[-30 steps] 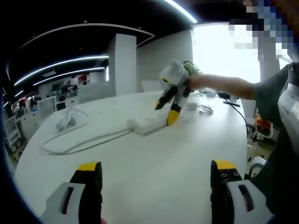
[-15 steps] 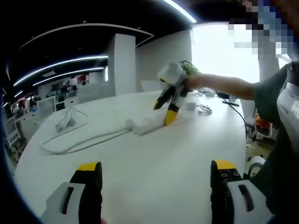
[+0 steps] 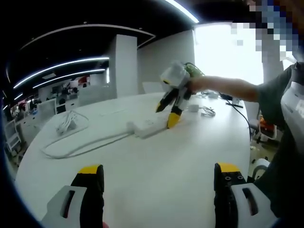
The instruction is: Straighten the power strip on the desk, plug the charger into it
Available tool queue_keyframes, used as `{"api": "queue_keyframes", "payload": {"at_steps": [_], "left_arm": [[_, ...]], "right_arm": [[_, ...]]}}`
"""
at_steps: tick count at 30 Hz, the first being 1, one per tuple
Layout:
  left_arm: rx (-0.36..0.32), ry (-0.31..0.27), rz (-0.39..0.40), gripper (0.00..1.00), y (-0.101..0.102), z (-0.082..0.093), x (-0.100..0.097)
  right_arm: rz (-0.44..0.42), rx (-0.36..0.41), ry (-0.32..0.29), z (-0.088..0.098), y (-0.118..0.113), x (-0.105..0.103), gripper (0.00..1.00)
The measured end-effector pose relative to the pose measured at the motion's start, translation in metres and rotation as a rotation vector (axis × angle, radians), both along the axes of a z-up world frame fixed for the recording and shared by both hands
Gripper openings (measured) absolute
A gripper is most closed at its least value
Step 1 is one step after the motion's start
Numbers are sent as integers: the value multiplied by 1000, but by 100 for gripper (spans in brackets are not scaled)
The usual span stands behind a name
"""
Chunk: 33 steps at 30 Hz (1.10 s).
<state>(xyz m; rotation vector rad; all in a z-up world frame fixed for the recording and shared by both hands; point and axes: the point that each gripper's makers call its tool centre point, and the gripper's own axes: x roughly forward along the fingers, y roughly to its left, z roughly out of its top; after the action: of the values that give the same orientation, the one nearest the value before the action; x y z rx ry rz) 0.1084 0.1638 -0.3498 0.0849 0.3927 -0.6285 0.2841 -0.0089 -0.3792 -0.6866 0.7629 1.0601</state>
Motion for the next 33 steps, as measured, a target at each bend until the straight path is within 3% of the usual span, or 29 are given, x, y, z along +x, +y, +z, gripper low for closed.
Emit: {"api": "queue_keyframes", "payload": {"at_steps": [15,28,33], "left_arm": [[1,-2,13,99,5,1,2],[0,1,18,99,8,1,4],[4,0,17,99,8,1,4]], "right_arm": [[4,1,0,1,0,14,72],[10,20,-14,2,-1,11,72],[29,25,-8,1,1,3,79]]}}
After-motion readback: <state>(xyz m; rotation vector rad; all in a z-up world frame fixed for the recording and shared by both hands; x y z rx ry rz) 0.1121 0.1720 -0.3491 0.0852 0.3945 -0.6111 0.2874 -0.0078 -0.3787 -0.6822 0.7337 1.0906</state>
